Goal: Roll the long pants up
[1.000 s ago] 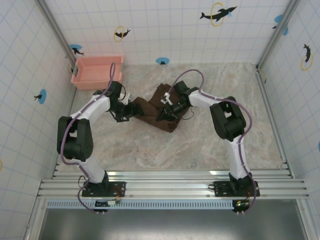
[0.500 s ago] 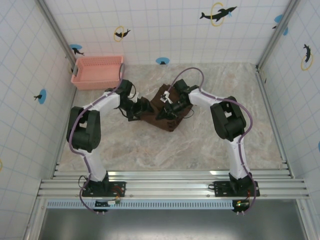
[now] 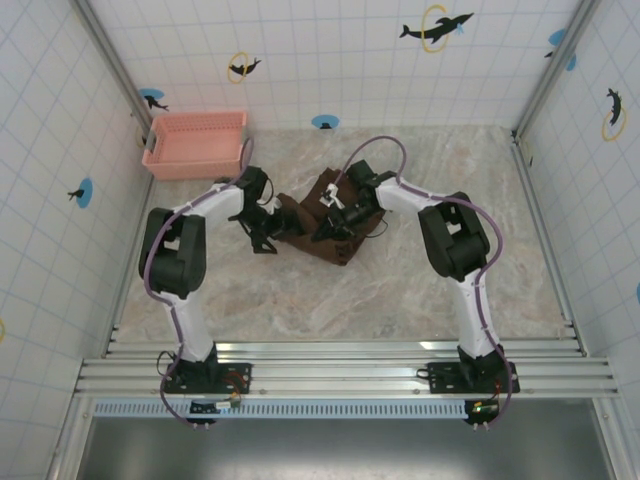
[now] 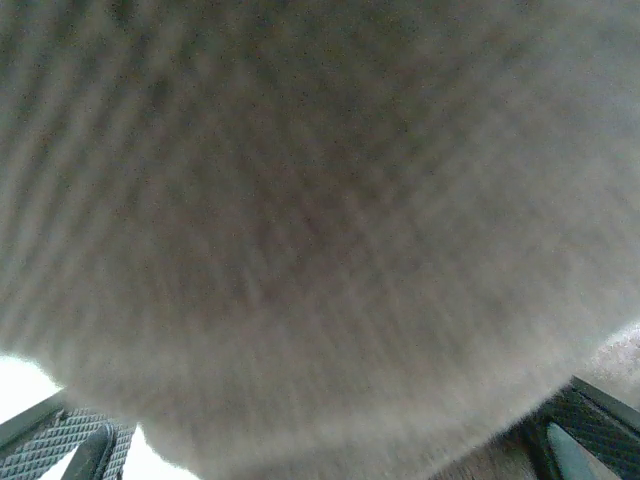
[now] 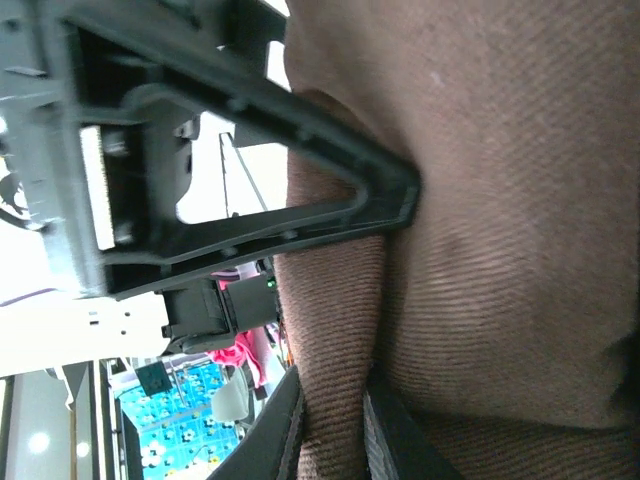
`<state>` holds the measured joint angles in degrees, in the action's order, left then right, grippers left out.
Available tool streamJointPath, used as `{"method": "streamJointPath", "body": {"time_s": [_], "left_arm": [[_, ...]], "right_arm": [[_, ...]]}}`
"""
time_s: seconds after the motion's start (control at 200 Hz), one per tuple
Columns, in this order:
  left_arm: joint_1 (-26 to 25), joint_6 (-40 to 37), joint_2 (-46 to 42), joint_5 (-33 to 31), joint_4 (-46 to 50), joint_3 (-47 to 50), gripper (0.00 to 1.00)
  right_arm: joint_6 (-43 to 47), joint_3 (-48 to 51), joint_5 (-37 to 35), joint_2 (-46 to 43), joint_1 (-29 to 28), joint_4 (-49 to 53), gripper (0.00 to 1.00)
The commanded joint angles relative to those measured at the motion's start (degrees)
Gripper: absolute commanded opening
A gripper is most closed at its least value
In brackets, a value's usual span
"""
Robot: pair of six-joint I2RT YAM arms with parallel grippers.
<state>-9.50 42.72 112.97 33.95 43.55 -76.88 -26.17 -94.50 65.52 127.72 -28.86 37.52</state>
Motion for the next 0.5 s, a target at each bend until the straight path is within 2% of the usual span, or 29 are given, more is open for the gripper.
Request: {"method": "streamJointPath", "body": {"time_s": [0.0,0.275,0.34,0.38,0.395,0.42,0.445,0.47,0.475,0.495], "left_arm": [[-0.3,2.3,4.7,-2.5,0.8,-1.7,0.97],[-0.3,5.3,8.2,-4.4,0.2,-8.0,0.97],[-0.3,5.8,8.6,-4.2,-0.1,-8.7,0.92],[-0.3,6.2,8.5,-3.6,-0.9,-8.6,0.81],[-0.2,6.3,8.4,-3.3,-1.2,-8.5,0.74],[-0.3,6.6,8.2,-3.1,-1.6,-8.3,0.56],[-0.3,6.8,7.9,-3.0,-2.0,-8.1,0.27],[-0.3,7.0,7.8,-2.9,-2.1,-8.1,0.03],[-0.3,7.1,7.8,-2.9,-2.1,-8.1,0.00],[-0.3,7.2,7.7,-2.7,-2.0,-8.1,0.00]], "right_arm": [[2.0,-1.3,3.8,-0.2,0.3,0.9,0.17],[3.1,-1.2,5.2,-0.6,-0.4,1.6,0.17],[3.6,-1.0,5.2,-0.9,-0.5,1.8,0.17],[3.8,-1.0,5.6,-0.8,-0.5,1.9,0.18],[3.9,-1.0,5.5,-0.8,-0.5,2.0,0.17],[4.0,-1.0,5.1,-0.8,-0.5,2.2,0.18],[4.3,-1.1,5.2,-0.7,-0.5,2.6,0.18],[4.6,-1.2,5.3,-0.6,-0.5,2.8,0.18],[4.7,-1.3,5.4,-0.6,-0.5,2.9,0.17],[4.9,-1.4,5.3,-0.5,-0.4,3.2,0.18]]}}
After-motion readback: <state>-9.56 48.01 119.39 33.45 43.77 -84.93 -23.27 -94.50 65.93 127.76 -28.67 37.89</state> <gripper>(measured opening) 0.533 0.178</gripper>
